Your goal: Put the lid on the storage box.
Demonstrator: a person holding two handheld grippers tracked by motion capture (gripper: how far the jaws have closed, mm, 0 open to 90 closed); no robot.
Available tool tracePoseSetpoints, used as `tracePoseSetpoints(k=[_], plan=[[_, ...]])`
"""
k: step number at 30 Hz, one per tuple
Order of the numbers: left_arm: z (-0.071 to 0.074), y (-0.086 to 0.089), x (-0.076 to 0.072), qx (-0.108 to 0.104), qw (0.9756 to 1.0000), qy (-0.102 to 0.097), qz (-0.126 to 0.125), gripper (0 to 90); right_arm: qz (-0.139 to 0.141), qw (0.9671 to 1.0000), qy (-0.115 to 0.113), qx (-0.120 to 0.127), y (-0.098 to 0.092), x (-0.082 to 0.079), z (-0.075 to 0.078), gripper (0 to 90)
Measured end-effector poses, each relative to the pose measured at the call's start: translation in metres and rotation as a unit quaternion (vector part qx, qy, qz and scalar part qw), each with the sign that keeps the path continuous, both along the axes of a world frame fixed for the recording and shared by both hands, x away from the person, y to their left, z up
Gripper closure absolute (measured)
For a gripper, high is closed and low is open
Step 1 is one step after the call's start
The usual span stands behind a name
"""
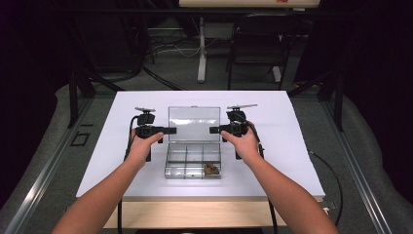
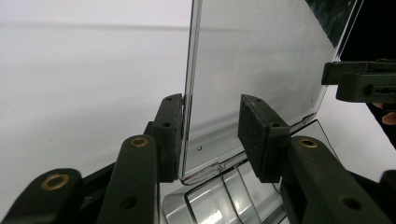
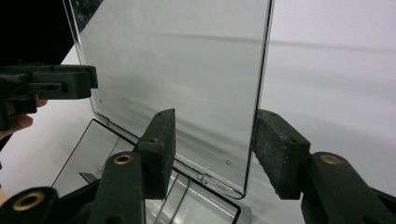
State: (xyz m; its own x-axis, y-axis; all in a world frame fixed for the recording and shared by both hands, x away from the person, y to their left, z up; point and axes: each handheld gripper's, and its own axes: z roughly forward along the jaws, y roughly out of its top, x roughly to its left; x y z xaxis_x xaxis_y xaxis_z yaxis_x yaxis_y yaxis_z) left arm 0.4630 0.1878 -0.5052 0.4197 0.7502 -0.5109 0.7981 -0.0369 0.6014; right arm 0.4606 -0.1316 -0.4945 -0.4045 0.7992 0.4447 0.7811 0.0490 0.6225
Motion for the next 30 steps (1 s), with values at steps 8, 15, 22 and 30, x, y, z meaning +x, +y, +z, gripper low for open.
tracePoseSetpoints(k=[8, 15, 22, 30], plan=[[0.003, 0.000, -0.003, 0.002, 1.0000, -0.007, -0.004, 61.2, 0.006, 1.0000, -0.004, -0.002, 0.000, -0.003, 0.003, 50.5], [0.004, 0.000, -0.006, 0.006, 0.9999, -0.014, -0.006, 61.3, 0.012, 0.9999, -0.007, -0.003, -0.001, -0.006, 0.005, 50.6], [0.005, 0.000, -0.008, 0.006, 0.9997, -0.021, -0.006, 61.3, 0.013, 0.9998, -0.012, -0.001, -0.001, -0.008, 0.005, 51.2], [0.006, 0.000, -0.012, 0.008, 0.9996, -0.026, -0.010, 61.2, 0.015, 0.9998, -0.014, -0.001, -0.002, -0.011, 0.007, 52.1]])
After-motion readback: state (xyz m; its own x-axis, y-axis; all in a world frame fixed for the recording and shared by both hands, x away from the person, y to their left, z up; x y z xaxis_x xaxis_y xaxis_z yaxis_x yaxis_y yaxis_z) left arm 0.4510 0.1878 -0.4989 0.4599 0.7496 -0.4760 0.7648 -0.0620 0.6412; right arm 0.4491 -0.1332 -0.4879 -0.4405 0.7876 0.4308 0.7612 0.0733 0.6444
